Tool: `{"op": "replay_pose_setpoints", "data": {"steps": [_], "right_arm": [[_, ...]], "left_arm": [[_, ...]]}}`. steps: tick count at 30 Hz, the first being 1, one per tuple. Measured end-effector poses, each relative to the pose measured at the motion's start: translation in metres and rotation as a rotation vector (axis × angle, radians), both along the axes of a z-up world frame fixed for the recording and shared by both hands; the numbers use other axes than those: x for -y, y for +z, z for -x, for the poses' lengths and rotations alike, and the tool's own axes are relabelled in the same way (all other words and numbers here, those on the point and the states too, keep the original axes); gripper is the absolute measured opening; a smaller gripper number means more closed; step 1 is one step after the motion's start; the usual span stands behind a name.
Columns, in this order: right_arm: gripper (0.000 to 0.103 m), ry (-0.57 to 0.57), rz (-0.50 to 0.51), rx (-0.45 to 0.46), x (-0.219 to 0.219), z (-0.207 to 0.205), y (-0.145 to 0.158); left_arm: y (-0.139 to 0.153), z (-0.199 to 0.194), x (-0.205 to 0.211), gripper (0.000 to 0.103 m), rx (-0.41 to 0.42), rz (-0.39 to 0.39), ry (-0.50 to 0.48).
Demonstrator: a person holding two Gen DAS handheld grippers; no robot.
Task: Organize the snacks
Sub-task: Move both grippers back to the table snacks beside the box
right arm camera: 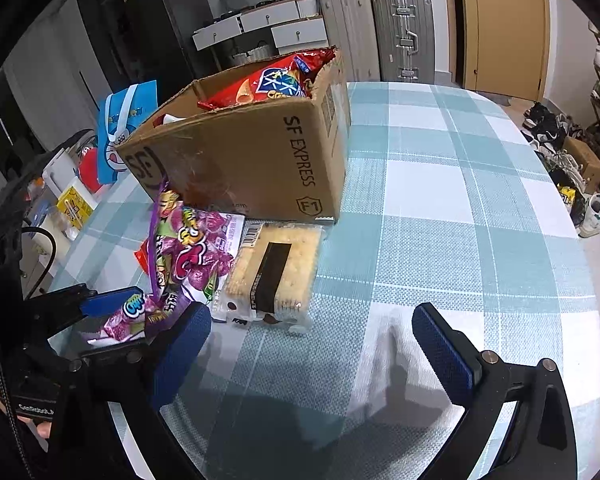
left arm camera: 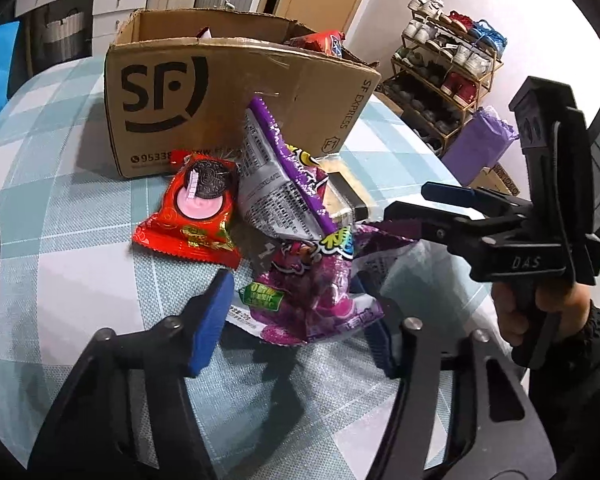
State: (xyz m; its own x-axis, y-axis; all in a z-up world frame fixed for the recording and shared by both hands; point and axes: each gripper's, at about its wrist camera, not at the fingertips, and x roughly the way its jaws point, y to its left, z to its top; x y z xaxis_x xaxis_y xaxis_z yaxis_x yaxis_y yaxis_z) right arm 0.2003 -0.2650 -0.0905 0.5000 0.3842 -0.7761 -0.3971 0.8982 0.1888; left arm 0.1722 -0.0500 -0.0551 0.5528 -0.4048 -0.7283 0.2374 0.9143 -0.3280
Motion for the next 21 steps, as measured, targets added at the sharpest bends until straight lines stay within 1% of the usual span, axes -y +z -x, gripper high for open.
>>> {"op": "replay_pose_setpoints", "data": {"steps": [1,2,4,5,10,16,19,21], "right_arm": [[0.102,0.000,-0.002,0.001,0.000,0.000,0.000],[0.102,0.000,-0.003,0.000,0.000,-0.001,-0.001],[0.102,-0.001,0.001,-0.006,-0.001,-0.003,-0.003],[0.102,0.002,0.004,-0.008,-0.003,-0.004,-0.005],[0.102,0.024,0.027,-0.007,-0.017,-0.012,-0.012],[0.102,0.053,0.080,-0.016,-0.041,-0.023,-0.023],[0.102,0.052,0.136,0.007,-0.049,-0.024,-0.027],[0.102,0.051,0.159,0.016,-0.049,-0.023,-0.027]], "left_arm": [[0.002,0.002,-0.001,0.046,0.009,0.007,0.001],[0.006,0.003,-0.002,0.036,0.016,0.020,-0.008],[0.011,0.005,-0.003,0.025,0.031,0.012,-0.010],[0.011,0.006,-0.003,0.023,0.033,0.012,-0.013],[0.012,0.011,-0.008,0.023,0.033,0.016,-0.003],[0.012,0.019,-0.018,0.023,0.027,0.016,0.034],[0.012,0.022,-0.020,0.023,0.028,0.013,0.035],[0.011,0.020,-0.017,0.031,0.027,-0.005,0.034]]}}
